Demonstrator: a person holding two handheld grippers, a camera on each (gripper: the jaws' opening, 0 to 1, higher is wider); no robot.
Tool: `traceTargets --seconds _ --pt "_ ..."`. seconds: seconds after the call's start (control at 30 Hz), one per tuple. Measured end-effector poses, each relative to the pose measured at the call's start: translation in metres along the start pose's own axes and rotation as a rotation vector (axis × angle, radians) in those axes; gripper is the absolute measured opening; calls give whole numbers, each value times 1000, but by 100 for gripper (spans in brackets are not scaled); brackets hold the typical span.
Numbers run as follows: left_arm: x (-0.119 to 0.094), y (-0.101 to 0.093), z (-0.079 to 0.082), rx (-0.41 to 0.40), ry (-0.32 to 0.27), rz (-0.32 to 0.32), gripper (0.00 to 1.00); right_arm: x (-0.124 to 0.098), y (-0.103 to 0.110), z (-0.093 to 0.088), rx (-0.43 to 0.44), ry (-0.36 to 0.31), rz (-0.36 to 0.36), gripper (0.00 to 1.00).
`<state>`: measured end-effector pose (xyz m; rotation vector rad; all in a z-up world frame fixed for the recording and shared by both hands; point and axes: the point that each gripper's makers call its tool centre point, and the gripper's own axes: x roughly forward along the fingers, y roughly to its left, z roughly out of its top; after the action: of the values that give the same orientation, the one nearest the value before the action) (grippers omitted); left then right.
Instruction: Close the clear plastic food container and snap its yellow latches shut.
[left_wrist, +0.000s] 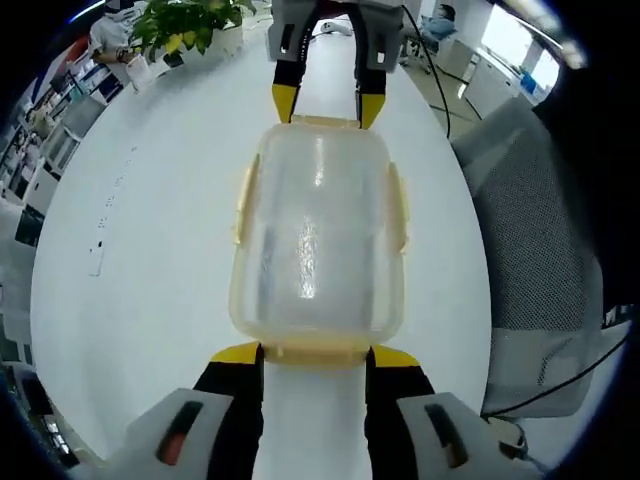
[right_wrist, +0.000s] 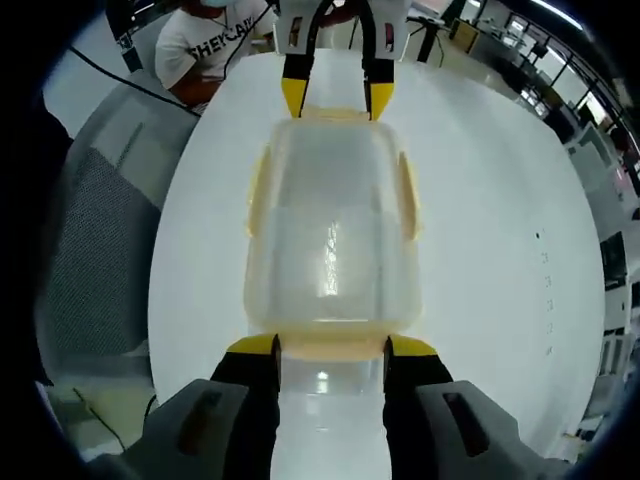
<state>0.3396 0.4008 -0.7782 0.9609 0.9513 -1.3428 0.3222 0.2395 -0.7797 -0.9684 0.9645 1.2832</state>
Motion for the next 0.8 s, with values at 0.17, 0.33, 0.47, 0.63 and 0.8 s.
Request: traceTargets --seconds 0.17,0.33,0.47,0.63,0.8 --pt "5 1 7 5 -3 2 34 0 0 -7 4 12 -1 37" --pt "10 -2 15 12 -5 -3 34 -1 3 -17 11 13 0 37" --pt "14 -2 22 12 -12 -3 34 -3 3 -24 14 16 -2 37" --pt "16 -2 31 18 -12 -5 34 -5 4 -34 18 22 -1 37" --pt "20 0 42 22 -18 -3 34 -10 1 -44 32 28 -1 37"
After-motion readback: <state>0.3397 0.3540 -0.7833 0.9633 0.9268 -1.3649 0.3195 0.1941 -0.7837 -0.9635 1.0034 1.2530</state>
